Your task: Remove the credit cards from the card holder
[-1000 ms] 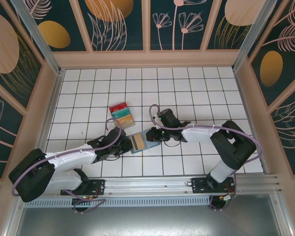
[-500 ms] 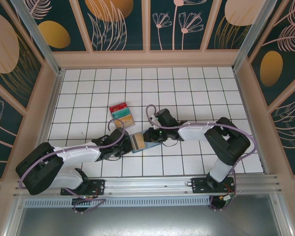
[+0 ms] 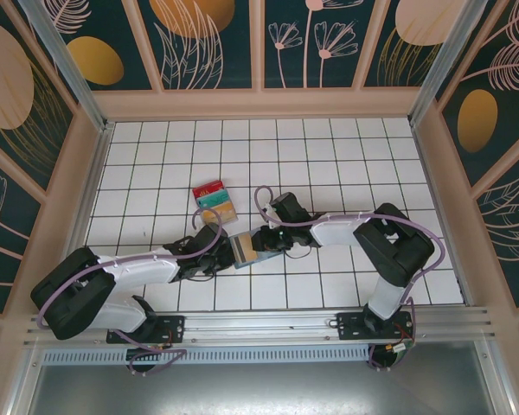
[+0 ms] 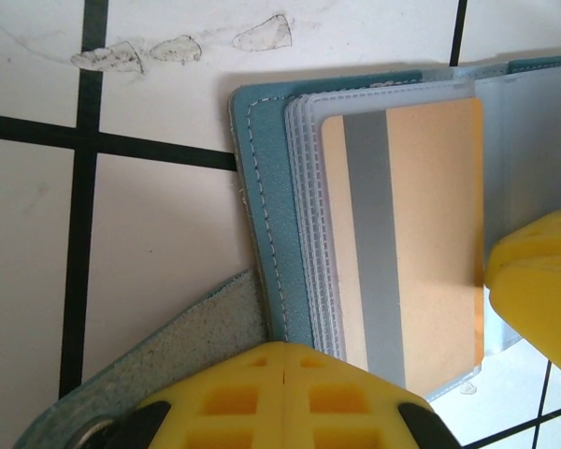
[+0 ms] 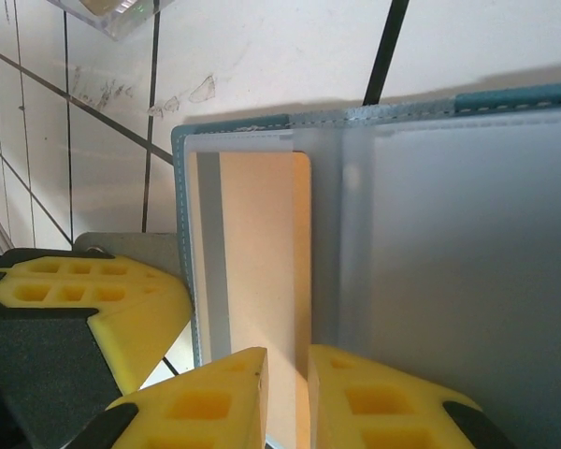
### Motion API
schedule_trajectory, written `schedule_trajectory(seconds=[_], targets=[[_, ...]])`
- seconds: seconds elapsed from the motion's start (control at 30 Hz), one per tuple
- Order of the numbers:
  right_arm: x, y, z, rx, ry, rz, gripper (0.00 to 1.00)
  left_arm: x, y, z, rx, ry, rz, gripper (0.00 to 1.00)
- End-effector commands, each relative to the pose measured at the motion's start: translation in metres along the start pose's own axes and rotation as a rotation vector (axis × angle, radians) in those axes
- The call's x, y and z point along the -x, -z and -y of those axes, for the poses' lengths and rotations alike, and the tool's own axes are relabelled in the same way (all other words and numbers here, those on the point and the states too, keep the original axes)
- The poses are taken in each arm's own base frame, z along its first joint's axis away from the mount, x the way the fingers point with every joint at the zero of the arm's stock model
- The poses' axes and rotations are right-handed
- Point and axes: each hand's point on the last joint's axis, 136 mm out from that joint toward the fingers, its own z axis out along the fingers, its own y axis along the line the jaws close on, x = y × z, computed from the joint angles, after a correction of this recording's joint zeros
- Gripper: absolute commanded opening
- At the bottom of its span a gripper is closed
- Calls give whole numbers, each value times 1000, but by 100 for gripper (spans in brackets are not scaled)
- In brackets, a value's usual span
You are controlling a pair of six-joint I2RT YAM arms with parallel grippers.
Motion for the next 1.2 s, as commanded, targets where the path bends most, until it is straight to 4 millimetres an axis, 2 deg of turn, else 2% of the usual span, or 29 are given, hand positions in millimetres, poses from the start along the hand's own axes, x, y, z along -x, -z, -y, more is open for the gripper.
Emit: schedule_trajectory(seconds=[0.0,0.13,0.53,0.67,0.73,0.83,1.17], targets=[[10,5,-6,-18,29,38,19,-2,-2,5,-4,-22,-18,3],[13,7,-1,-40,24,59,19,-4,-4,6,-6,-25,-28,3],[2,-7,-2,22,0,-13,19,-4,-5,8,-9,-30,-34,3],[1,-6,-2,19,0,-11,16,-4,-5,9,-12,-32,-36,3],[1,-6,-1,19,1,-12,11,-4,-5,9,-14,-31,-39,1],[2,-5,-2,17,1,-7,0,-4,-6,9,-13,-30,-42,0],[10,16,12,-52,-16,65,0,-4,-5,2,26,-27,-37,0]])
